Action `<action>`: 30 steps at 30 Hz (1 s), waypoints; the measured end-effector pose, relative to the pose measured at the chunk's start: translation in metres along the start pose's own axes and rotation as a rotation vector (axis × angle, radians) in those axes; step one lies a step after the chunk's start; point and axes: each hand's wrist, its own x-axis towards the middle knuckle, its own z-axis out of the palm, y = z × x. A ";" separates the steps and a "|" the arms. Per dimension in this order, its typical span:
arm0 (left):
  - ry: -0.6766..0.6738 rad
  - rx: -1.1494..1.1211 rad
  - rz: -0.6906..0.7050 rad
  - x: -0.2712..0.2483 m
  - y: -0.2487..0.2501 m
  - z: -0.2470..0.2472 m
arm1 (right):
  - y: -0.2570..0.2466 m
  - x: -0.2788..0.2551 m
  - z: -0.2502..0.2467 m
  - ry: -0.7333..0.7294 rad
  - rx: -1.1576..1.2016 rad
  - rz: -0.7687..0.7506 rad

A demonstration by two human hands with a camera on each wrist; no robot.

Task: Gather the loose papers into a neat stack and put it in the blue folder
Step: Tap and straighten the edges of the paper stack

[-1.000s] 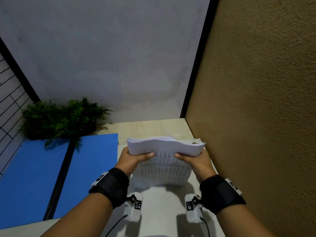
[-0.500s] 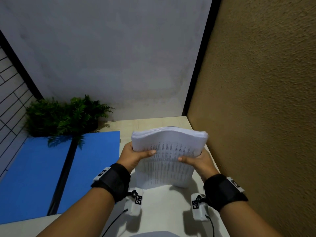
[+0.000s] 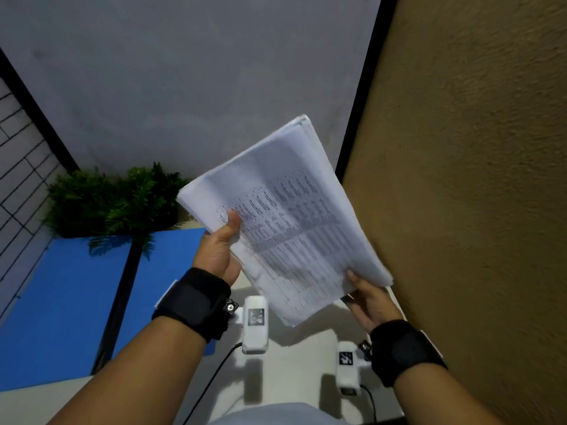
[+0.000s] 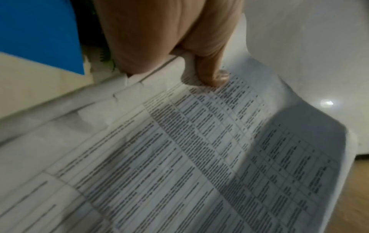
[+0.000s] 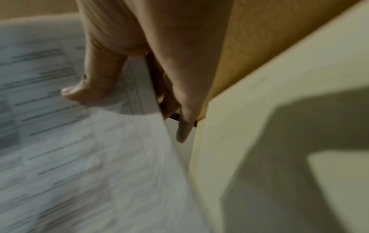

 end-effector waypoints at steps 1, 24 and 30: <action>-0.039 -0.002 -0.016 -0.001 -0.002 0.002 | 0.000 -0.001 0.008 -0.077 0.099 0.022; 0.128 0.751 0.032 -0.014 -0.029 -0.064 | -0.009 0.002 -0.016 0.204 -0.519 -0.348; 0.126 0.762 0.012 -0.011 -0.021 -0.065 | -0.015 0.002 -0.021 0.214 -0.541 -0.357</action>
